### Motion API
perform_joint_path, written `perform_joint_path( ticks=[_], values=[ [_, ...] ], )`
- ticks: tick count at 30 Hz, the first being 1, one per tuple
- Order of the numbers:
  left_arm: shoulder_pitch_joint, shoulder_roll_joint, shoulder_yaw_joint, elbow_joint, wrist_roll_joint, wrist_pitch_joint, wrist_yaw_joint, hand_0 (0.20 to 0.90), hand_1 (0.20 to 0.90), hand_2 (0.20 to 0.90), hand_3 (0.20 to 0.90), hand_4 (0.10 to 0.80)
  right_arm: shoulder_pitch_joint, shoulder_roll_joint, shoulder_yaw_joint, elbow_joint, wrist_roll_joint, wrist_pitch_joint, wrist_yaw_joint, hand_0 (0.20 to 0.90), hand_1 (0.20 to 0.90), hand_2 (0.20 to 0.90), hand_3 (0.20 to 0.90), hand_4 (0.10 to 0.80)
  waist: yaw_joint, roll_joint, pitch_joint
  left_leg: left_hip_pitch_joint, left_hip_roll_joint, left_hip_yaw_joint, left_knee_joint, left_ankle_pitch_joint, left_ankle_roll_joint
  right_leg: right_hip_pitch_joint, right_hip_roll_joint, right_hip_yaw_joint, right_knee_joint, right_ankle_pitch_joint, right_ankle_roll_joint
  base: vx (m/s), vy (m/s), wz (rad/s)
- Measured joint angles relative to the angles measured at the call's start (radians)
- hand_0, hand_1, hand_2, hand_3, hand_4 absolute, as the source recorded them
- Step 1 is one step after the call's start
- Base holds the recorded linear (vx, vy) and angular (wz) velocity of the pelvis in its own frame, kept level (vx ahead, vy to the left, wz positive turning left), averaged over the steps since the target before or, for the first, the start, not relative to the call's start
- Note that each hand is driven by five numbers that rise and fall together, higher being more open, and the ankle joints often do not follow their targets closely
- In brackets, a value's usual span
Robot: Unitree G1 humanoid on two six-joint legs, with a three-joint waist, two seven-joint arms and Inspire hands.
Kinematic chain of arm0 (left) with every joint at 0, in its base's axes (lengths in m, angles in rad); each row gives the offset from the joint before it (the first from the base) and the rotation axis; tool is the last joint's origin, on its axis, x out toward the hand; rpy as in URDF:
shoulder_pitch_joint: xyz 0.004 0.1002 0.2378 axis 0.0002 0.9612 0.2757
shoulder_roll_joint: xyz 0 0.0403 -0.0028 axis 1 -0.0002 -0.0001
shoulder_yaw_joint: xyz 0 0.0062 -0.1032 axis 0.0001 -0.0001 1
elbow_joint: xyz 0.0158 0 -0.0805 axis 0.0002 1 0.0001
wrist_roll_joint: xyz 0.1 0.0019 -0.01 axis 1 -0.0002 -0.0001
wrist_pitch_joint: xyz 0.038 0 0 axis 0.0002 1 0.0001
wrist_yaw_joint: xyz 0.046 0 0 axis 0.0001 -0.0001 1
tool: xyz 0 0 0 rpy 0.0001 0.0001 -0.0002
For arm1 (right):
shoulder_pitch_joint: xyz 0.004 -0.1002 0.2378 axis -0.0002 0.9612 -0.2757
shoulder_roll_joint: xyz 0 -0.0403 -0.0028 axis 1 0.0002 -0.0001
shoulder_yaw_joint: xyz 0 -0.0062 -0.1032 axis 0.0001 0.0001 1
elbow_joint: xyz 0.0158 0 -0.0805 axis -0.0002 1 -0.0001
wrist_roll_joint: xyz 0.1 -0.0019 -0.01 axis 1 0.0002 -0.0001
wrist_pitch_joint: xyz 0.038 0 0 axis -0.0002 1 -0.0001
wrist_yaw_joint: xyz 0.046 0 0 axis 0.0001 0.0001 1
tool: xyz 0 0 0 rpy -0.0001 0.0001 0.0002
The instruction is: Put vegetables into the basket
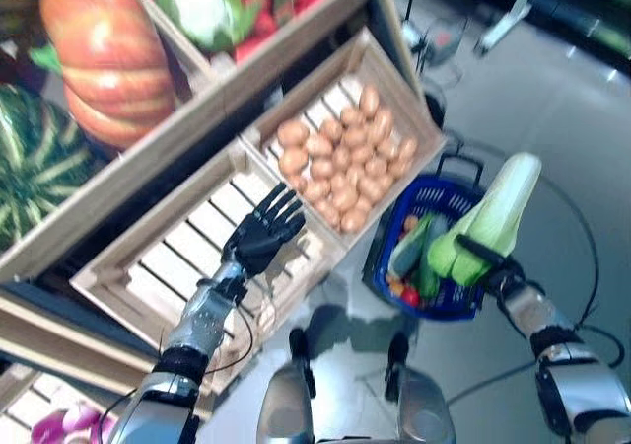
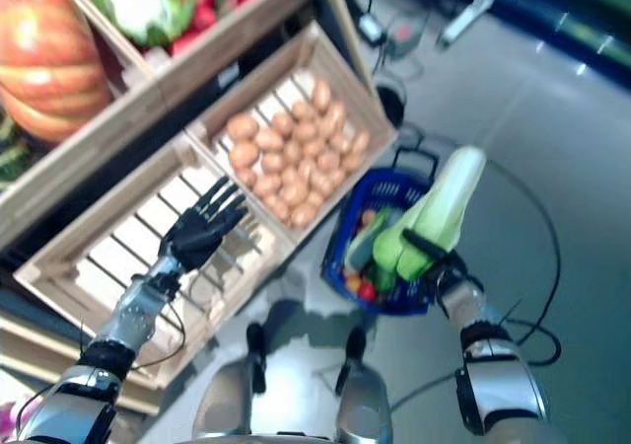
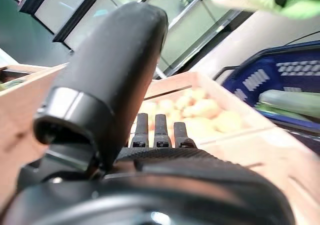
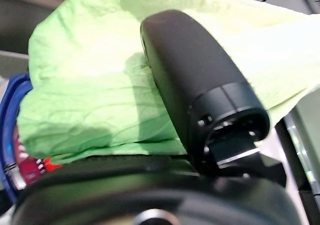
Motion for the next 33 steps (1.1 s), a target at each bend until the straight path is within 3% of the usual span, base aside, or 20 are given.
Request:
perform_joint_path(
  ticks=[3,6,9,12,13,21,33],
  values=[
    [-0.003,0.005,-0.015,-0.03,-0.074,-0.007,0.011,0.9,0.9,0.9,0.9,0.8,-0.034,-0.034,-0.004,0.039,0.0,0.0,-0.002,0.3,0.3,0.3,0.3,0.4,0.007,0.013,0.01,-0.124,-0.003,-0.016,0.186,-0.074,0.015,-0.112,-0.059,0.0,0.192,-0.078,0.004,-0.11,0.02,0.22],
    [-0.001,0.005,-0.018,-0.044,-0.086,-0.029,0.019,0.9,0.9,0.9,0.9,0.8,-0.076,-0.09,-0.005,0.081,-0.007,-0.001,-0.004,0.3,0.3,0.3,0.3,0.4,0.011,0.028,0.024,-0.24,-0.008,-0.031,0.38,-0.152,0.022,-0.223,-0.111,0.037,0.388,-0.163,0.007,-0.048,0.006,0.19],
    [-0.001,0.009,-0.037,-0.043,-0.116,-0.032,0.025,0.9,0.9,0.9,0.9,0.8,-0.094,-0.109,-0.004,0.088,-0.035,-0.002,-0.004,0.3,0.3,0.3,0.3,0.4,0.009,0.038,0.032,-0.313,-0.001,-0.048,0.516,-0.205,0.029,-0.286,-0.132,0.054,0.519,-0.224,0.004,-0.049,0.0,0.1],
    [-0.002,0.009,-0.054,-0.042,-0.116,-0.033,0.024,0.9,0.9,0.9,0.9,0.8,-0.103,-0.11,-0.004,0.09,-0.036,-0.003,-0.004,0.3,0.3,0.3,0.3,0.4,0.007,0.038,0.033,-0.359,0.002,-0.061,0.584,-0.233,0.02,-0.332,-0.141,0.069,0.595,-0.258,-0.001,-0.072,-0.003,0.06],
    [-0.002,0.009,-0.059,-0.042,-0.117,-0.033,0.022,0.9,0.9,0.9,0.9,0.8,-0.108,-0.111,-0.002,0.091,-0.039,-0.003,-0.004,0.9,0.9,0.9,0.9,0.8,0.006,0.039,0.033,-0.381,0.003,-0.07,0.62,-0.246,0.017,-0.352,-0.143,0.076,0.631,-0.277,-0.002,-0.054,-0.006,0.07],
    [-0.003,0.008,-0.071,-0.042,-0.146,-0.034,0.016,0.9,0.9,0.9,0.9,0.8,-0.116,-0.12,-0.002,0.109,-0.076,0.002,-0.006,0.9,0.9,0.9,0.9,0.8,-0.008,0.039,0.033,-0.441,0.028,-0.106,0.732,-0.288,-0.004,-0.402,-0.132,0.08,0.753,-0.343,-0.022,-0.007,-0.005,0.01],
    [-0.004,0.012,-0.071,-0.042,-0.155,-0.034,0.01,0.9,0.9,0.9,0.9,0.8,-0.127,-0.177,-0.001,0.109,-0.123,0.004,-0.035,0.9,0.9,0.9,0.9,0.8,-0.012,0.039,0.033,-0.435,0.036,-0.11,0.721,-0.288,-0.012,-0.401,-0.128,0.077,0.75,-0.351,-0.025,0.003,-0.002,-0.01]
  ],
)
